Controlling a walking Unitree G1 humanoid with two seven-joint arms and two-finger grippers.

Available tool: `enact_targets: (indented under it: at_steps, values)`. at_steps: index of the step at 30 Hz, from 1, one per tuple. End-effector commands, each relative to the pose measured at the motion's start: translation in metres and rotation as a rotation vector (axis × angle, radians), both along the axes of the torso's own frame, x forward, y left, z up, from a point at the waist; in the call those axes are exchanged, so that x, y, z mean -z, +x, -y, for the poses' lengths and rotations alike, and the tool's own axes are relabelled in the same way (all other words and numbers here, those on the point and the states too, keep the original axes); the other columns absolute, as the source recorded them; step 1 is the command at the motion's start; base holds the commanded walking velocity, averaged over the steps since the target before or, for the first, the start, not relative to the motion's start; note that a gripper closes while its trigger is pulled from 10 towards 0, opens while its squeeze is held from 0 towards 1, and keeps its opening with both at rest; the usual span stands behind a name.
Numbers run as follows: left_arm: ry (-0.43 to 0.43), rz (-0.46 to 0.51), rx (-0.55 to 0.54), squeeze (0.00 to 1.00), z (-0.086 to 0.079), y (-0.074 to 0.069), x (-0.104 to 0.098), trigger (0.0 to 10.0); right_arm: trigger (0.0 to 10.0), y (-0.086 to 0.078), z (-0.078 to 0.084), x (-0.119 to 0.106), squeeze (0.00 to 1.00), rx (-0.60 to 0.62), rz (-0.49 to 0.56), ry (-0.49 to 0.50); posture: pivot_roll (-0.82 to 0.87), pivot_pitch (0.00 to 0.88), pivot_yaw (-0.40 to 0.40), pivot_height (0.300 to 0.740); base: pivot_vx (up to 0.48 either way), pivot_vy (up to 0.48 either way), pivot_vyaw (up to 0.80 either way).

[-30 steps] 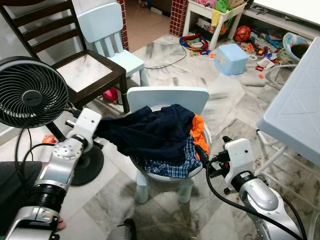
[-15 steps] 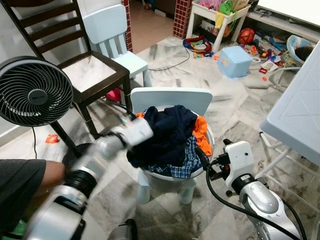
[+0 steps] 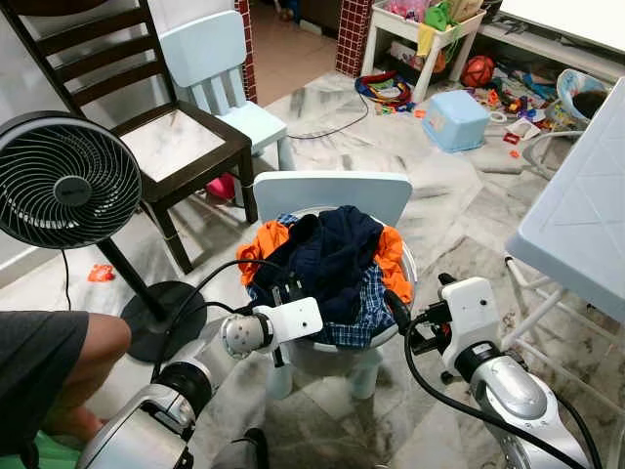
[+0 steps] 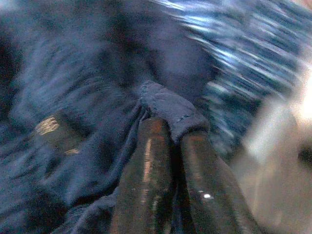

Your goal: Hang hanger

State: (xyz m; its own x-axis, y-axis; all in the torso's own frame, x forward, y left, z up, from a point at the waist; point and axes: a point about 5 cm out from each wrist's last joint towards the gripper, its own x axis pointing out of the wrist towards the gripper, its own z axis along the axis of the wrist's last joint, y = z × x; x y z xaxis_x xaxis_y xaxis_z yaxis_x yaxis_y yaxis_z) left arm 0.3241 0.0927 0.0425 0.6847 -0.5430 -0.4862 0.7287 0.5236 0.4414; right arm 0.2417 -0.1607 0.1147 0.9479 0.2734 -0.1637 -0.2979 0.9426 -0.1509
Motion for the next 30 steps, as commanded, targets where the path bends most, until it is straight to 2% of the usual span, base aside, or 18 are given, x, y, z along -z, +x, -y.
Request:
enact_targets:
  at_steps: [1, 2, 6, 8, 9, 10, 12, 13, 15, 17, 20, 21, 23, 24, 25, 26, 27, 30]
  values:
    - [-0.060, -0.017, -0.107, 1.00, -0.008, 0.004, -0.001, 10.0, 10.0, 0.000, 0.000, -0.002, 0.00, -0.005, 0.005, -0.010, -0.09, 0.141, -0.015, 0.740, 0.000, 0.000, 0.00]
    - [-0.124, -0.021, -0.164, 1.00, -0.008, 0.006, -0.003, 10.0, 10.0, 0.000, -0.001, -0.002, 0.00, -0.006, 0.004, -0.009, -0.09, 0.140, -0.015, 0.740, 0.000, 0.000, 0.00]
    - [-0.261, -0.054, -0.278, 1.00, -0.009, 0.010, -0.007, 10.0, 10.0, 0.000, -0.001, -0.002, 0.00, -0.009, 0.004, -0.007, -0.09, 0.140, -0.016, 0.740, 0.000, 0.000, 0.00]
    - [-0.346, -0.104, -0.333, 1.00, -0.006, 0.009, -0.006, 10.0, 10.0, 0.001, -0.002, -0.002, 0.00, -0.011, 0.005, -0.005, -0.08, 0.138, -0.018, 0.740, 0.000, 0.000, 0.00]
    - [-0.433, -0.151, -0.387, 1.00, -0.001, 0.009, -0.007, 10.0, 10.0, 0.001, -0.003, -0.002, 0.00, -0.014, 0.004, -0.004, -0.07, 0.138, -0.022, 0.740, 0.000, 0.000, 0.00]
    - [-0.433, -0.151, -0.387, 1.00, -0.001, 0.009, -0.007, 10.0, 10.0, 0.001, -0.003, -0.002, 0.00, -0.014, 0.004, -0.004, -0.07, 0.138, -0.022, 0.740, 0.000, 0.000, 0.00]
    - [-0.533, -0.170, -0.418, 1.00, 0.009, 0.011, -0.012, 10.0, 10.0, 0.002, -0.005, -0.002, 0.00, -0.023, 0.002, -0.001, -0.07, 0.138, -0.027, 0.740, 0.000, 0.000, 0.00]
    - [-0.533, -0.170, -0.418, 1.00, 0.009, 0.011, -0.012, 10.0, 10.0, 0.002, -0.005, -0.002, 0.00, -0.023, 0.002, -0.001, -0.07, 0.138, -0.027, 0.740, 0.000, 0.000, 0.00]
    - [-0.594, -0.178, -0.425, 1.00, 0.017, 0.012, -0.018, 10.0, 10.0, 0.004, -0.007, -0.001, 0.00, -0.035, 0.002, 0.001, -0.06, 0.135, -0.036, 0.740, 0.000, 0.000, 0.00]
    - [-0.586, -0.189, -0.389, 1.00, 0.021, 0.011, -0.020, 10.0, 10.0, 0.006, -0.008, -0.002, 0.00, -0.041, 0.003, 0.002, -0.06, 0.135, -0.037, 0.740, 0.000, 0.000, 0.00]
    - [-0.507, -0.251, -0.242, 1.00, 0.032, 0.004, -0.020, 10.0, 10.0, 0.009, -0.009, -0.002, 0.00, -0.046, 0.005, 0.002, -0.04, 0.133, -0.040, 0.740, 0.000, 0.000, 0.00]
    - [-0.510, -0.250, -0.234, 1.00, 0.033, 0.004, -0.024, 10.0, 10.0, 0.010, -0.010, -0.002, 0.00, -0.048, 0.006, 0.002, -0.04, 0.133, -0.040, 0.740, 0.000, 0.000, 0.00]
    - [-0.470, -0.264, -0.136, 1.00, 0.034, 0.002, -0.031, 10.0, 10.0, 0.011, -0.011, -0.002, 0.00, -0.050, 0.008, 0.004, -0.04, 0.131, -0.035, 0.740, 0.000, 0.000, 0.00]
    - [-0.470, -0.264, -0.136, 1.00, 0.034, 0.002, -0.031, 10.0, 10.0, 0.011, -0.011, -0.002, 0.00, -0.050, 0.008, 0.004, -0.04, 0.131, -0.035, 0.740, 0.000, 0.000, 0.00]
    - [-0.415, -0.256, -0.097, 1.00, 0.033, 0.002, -0.032, 10.0, 10.0, 0.011, -0.011, -0.002, 0.00, -0.050, 0.008, 0.005, -0.04, 0.132, -0.035, 0.740, 0.000, 0.000, 0.00]
    - [-0.266, -0.250, -0.002, 1.00, 0.026, -0.002, -0.028, 10.0, 10.0, 0.011, -0.012, -0.002, 0.00, -0.050, 0.008, 0.006, -0.04, 0.131, -0.033, 0.740, 0.000, 0.000, 0.00]
    - [-0.208, -0.262, 0.038, 1.00, 0.022, -0.005, -0.026, 10.0, 10.0, 0.011, -0.012, -0.001, 0.00, -0.050, 0.007, 0.007, -0.04, 0.131, -0.030, 0.740, 0.000, 0.000, 0.00]
    - [-0.147, -0.307, 0.097, 1.00, 0.012, -0.011, -0.027, 10.0, 10.0, 0.010, -0.013, 0.000, 0.00, -0.049, 0.005, 0.009, -0.04, 0.131, -0.027, 0.740, 0.000, 0.000, 0.00]
